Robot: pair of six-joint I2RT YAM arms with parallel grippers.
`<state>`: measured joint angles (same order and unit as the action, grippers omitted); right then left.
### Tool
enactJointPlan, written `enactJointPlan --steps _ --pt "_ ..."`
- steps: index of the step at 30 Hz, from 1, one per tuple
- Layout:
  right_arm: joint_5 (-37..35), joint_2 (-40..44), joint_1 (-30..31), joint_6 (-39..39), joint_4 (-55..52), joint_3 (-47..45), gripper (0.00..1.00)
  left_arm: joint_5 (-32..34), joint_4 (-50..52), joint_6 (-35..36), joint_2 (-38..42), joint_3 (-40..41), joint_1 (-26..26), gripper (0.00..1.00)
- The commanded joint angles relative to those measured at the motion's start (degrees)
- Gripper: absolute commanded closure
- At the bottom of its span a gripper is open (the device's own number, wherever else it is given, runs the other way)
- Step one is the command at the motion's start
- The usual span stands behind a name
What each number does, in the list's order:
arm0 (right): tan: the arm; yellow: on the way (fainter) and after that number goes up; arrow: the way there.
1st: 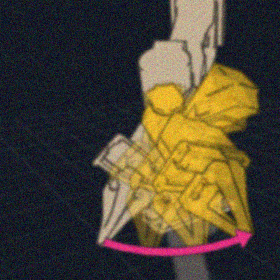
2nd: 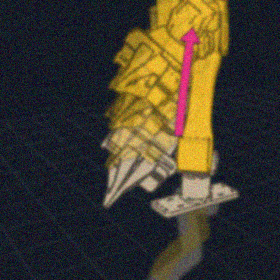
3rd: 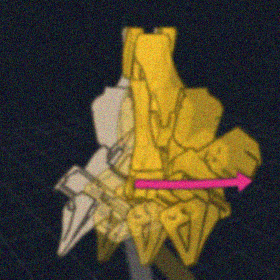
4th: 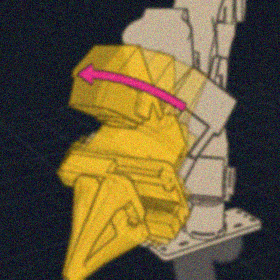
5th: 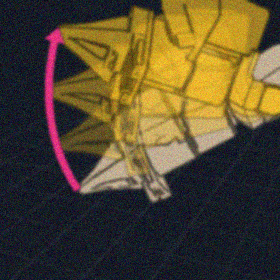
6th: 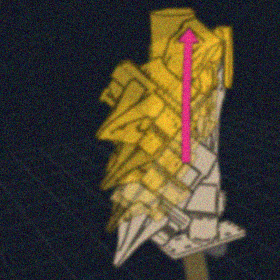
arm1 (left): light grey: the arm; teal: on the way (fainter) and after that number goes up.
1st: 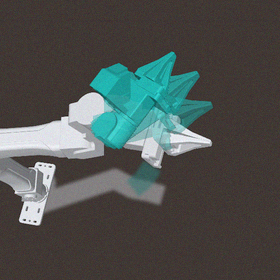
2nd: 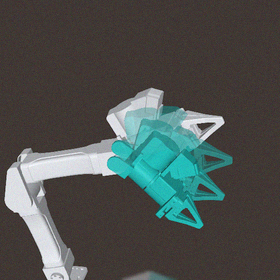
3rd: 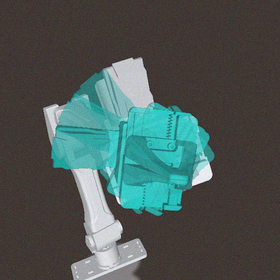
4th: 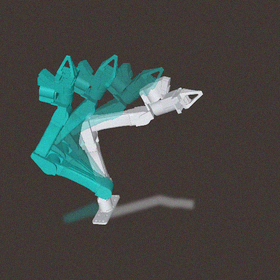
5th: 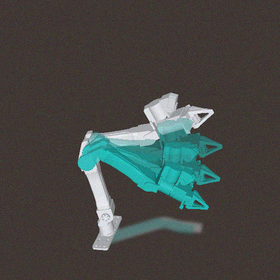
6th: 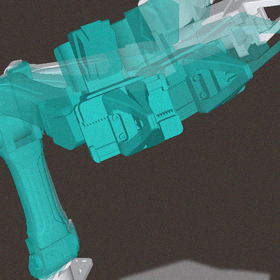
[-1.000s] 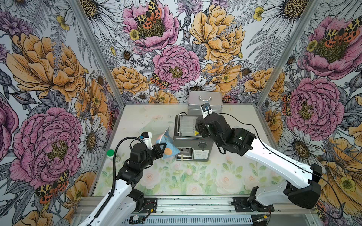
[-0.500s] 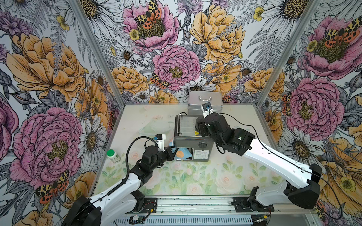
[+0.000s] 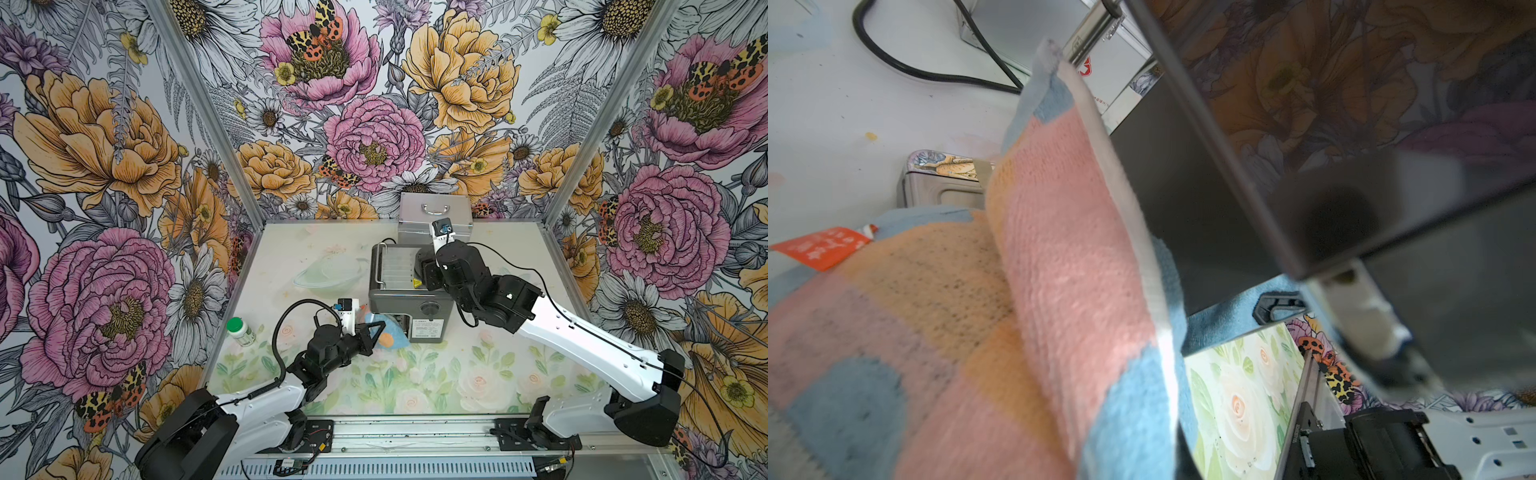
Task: Wipe the surface of a coffee machine
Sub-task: Wipe the dirt from the surface of the coffee machine.
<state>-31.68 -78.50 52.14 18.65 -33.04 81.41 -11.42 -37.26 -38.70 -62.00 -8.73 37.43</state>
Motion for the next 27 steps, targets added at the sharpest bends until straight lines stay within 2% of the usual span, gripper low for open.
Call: enactJointPlan --steps 1,5,7,8,10,12,14,16,17,20,22,27 --pt "1.1 -0.3 -0.4 0.3 -4.0 -1.5 0.35 -0.5 -12.4 2.9 -5.3 1.7 1.4 1.00" --pt "1.1 -0.4 -0.3 0.6 -4.0 -1.5 0.36 -2.2 -27.1 3.4 -18.7 2.7 1.1 1.00" --pt "1.1 -0.3 -0.4 0.6 -4.0 -1.5 0.36 -4.1 -41.1 1.4 -27.9 4.3 -0.7 1.00" --pt "1.2 -0.3 -0.4 0.5 -4.0 -1.5 0.36 -5.6 -43.3 -0.3 -30.8 4.0 -2.1 1.00" --pt "1.1 -0.1 -0.4 0.4 -4.1 -1.6 0.36 -7.0 -43.6 -0.3 -34.2 2.2 -2.4 1.00" --pt "1.0 0.5 -0.4 0.4 -4.1 -1.8 0.36 -6.6 -43.6 1.2 -30.7 2.2 -1.2 1.00" --pt "0.9 1.2 -0.3 0.6 -4.1 -2.1 0.36 -7.0 -42.4 1.1 -27.9 3.0 -3.9 1.00" --pt "1.0 1.7 -0.3 0.7 -4.1 -2.4 0.36 -12.5 -37.9 0.6 -28.1 0.1 -7.1 1.00" --pt "1.1 1.7 -0.3 0.7 -4.1 -2.5 0.36 -12.9 -36.5 0.6 -29.4 -1.5 -7.0 1.00" --pt "0.7 1.9 -0.4 0.9 -4.1 -3.1 0.37 -15.2 -43.6 -2.5 -38.9 -4.6 -6.6 1.00" --pt "0.7 2.1 -0.4 1.2 -4.1 -3.5 0.36 -17.3 -43.6 -3.4 -44.7 -7.3 -6.9 1.00" --pt "0.5 2.1 -0.4 1.0 -4.1 -3.9 0.37 -16.4 -43.6 -3.8 -44.5 -8.3 -6.4 1.00"
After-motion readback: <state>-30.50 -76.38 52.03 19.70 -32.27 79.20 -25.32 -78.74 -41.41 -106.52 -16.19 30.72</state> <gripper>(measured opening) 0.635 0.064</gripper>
